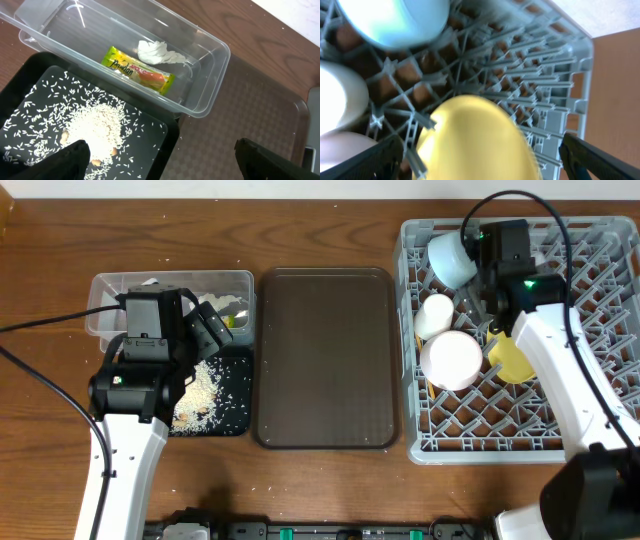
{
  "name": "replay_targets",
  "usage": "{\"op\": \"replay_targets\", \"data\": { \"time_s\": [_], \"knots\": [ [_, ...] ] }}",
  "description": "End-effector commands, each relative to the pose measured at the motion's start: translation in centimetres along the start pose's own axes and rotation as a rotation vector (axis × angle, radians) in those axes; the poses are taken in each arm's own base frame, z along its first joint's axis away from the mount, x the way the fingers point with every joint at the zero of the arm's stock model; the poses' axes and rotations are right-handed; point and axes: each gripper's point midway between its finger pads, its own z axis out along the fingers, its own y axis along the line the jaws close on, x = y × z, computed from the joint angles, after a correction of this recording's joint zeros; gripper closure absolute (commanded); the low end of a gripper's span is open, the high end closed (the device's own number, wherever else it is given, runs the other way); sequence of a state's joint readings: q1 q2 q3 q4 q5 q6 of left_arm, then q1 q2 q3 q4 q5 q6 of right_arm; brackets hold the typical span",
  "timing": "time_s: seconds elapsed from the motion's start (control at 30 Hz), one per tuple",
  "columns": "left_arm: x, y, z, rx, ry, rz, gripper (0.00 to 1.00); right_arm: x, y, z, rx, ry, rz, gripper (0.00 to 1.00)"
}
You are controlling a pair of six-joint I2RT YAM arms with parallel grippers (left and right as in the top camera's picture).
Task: Sort waste into correct bins and load items into the dishwasher rack
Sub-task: 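Stand the yellow plate upright in the rack and release it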
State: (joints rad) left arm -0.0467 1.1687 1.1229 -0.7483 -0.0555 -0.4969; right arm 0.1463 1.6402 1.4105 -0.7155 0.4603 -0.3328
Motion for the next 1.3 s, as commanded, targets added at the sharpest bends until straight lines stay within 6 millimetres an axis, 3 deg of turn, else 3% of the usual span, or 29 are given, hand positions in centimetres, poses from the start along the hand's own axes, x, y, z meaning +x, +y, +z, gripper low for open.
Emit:
{"op": "replay_targets", "data": {
  "time_s": [0.0, 0.17, 0.33, 0.73, 1.27],
  "knots": [
    [-0.6, 0.0, -0.4, 0.002, -0.018, 0.001, 0.05, -3.3, 0.0, -4.7, -0.07, -0.182, 0.146, 0.01],
    [-0.6, 0.0, -0.4, 0.002, -0.018, 0.001, 0.05, -6.4, 3.7, -10.1, -0.388, -0.369, 0.256, 0.01],
    [-0.6, 0.0, -0.4, 0.002, -0.018, 0.001, 0.05, -6.5, 5.7, -12.6, -0.561, -0.389, 0.3, 0.01],
    [-0.6, 0.0, -0.4, 0.002, -0.018, 0.001, 0.05, -5.0, 6.7, -12.3, -0.594, -0.323, 0.283, 0.01],
    [-0.6, 0.0, -0.4, 0.002, -0.018, 0.001, 0.05, -4.9, 6.7, -12.3, -0.595, -0.318, 0.283, 0.01]
  ]
}}
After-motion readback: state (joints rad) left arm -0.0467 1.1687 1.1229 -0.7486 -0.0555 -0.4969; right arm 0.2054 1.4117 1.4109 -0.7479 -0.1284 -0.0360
